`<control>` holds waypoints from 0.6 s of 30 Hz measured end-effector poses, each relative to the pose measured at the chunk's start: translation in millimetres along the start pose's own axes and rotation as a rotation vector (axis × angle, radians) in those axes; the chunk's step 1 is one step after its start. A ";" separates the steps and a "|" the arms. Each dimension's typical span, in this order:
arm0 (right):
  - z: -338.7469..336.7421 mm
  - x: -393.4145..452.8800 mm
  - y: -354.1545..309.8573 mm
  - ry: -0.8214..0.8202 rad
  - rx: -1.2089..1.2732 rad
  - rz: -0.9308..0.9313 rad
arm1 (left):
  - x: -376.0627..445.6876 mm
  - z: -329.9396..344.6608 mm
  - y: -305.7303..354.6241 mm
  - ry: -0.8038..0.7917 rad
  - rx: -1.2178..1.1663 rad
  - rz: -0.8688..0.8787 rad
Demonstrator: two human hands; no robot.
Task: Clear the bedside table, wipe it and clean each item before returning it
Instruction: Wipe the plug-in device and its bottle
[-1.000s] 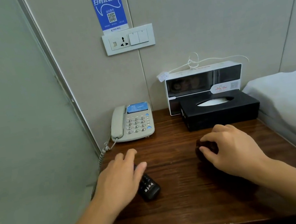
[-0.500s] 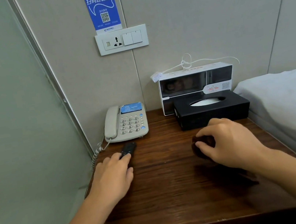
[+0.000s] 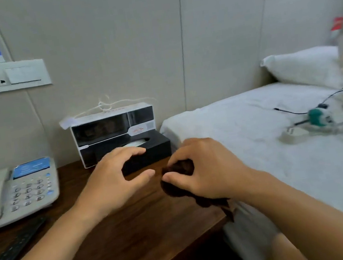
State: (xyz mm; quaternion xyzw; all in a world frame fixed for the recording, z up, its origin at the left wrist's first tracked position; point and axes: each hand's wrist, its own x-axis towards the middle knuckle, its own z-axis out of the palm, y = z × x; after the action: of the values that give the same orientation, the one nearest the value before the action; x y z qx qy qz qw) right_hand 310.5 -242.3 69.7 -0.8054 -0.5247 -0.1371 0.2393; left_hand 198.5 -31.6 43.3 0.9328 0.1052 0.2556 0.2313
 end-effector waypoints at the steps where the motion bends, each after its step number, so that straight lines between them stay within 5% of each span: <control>1: -13.4 -8.7 9.2 0.012 -0.029 0.026 | 12.6 9.2 13.3 -0.022 -0.029 0.034; 12: -178.4 -121.1 126.1 0.115 -0.226 0.510 | 114.3 121.8 177.5 -0.278 -0.214 0.321; 18: -208.9 -160.7 177.8 0.266 -0.214 0.626 | 146.4 196.5 252.3 -0.442 -0.090 0.293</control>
State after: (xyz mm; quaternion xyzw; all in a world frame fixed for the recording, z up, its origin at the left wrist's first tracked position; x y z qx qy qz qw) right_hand 412.6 -537.8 128.0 -0.9227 -0.1996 -0.2149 0.2503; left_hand 445.5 -279.6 78.7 0.9600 -0.0953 0.0807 0.2505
